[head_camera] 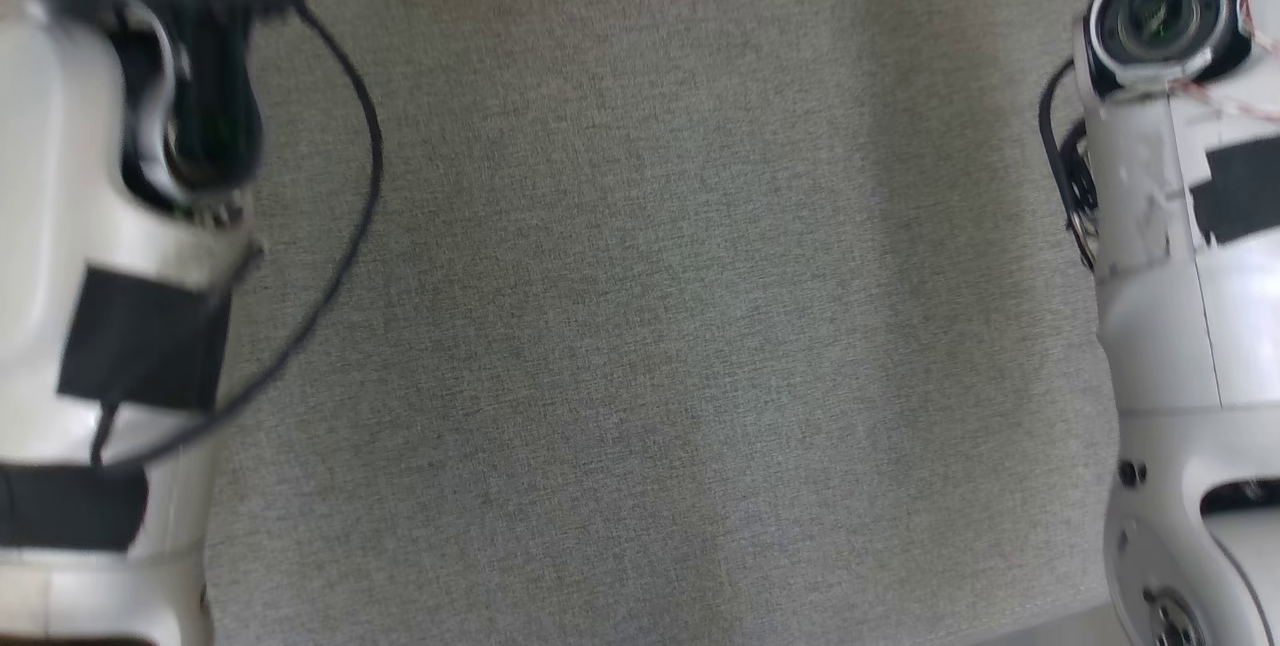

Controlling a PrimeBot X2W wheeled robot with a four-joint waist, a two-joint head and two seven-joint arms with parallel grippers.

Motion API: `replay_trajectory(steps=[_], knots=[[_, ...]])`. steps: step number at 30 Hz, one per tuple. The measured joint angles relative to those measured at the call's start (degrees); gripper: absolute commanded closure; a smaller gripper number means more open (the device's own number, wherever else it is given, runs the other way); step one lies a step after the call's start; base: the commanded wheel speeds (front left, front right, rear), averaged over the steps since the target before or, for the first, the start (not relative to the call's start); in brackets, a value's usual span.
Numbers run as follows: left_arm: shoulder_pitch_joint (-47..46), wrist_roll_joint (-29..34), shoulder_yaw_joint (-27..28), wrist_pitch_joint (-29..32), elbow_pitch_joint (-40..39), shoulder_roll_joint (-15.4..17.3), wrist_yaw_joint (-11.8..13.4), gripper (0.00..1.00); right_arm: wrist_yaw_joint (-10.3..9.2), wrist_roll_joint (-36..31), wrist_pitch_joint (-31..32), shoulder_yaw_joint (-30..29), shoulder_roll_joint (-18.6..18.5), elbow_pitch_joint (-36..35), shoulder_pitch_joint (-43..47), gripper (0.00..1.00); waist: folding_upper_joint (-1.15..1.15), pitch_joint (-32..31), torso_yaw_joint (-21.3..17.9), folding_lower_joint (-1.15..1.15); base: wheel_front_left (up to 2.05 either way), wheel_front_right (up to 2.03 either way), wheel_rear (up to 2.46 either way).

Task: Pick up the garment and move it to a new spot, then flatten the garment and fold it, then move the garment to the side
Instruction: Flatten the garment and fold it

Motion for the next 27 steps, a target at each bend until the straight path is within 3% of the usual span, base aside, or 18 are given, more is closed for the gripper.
replay_trajectory(steps=[5,14,24,27], knots=[[8.97,-4.9,-3.99,-0.55,-4.65,2.4,-0.01,1.0,-0.01,4.0,3.83,1.52,-2.25,-5.44,7.64,1.0,-0.01,-2.09,0.32,-0.02,0.0,0.0,0.0],[31.89,-11.84,-10.62,-0.7,-10.53,5.02,-0.04,1.0,-0.01,14.47,10.73,-3.47,-0.3,-14.14,33.72,1.0,-0.02,-9.8,1.31,-0.03,0.0,0.0,0.0],[51.83,-13.33,-10.31,-0.79,-12.9,2.55,-0.04,1.0,-0.01,21.87,8.16,-1.29,0.11,-19.41,54.6,1.0,-0.02,-17.79,2.0,-0.04,0.0,0.0,0.0],[55.45,-14.71,-10.13,-1.03,-11.81,1.31,-0.01,1.0,-0.04,20.97,9.91,0.73,-0.12,-21.4,59.55,1.0,-0.03,-19.81,2.38,-0.04,0.0,0.0,0.0]])
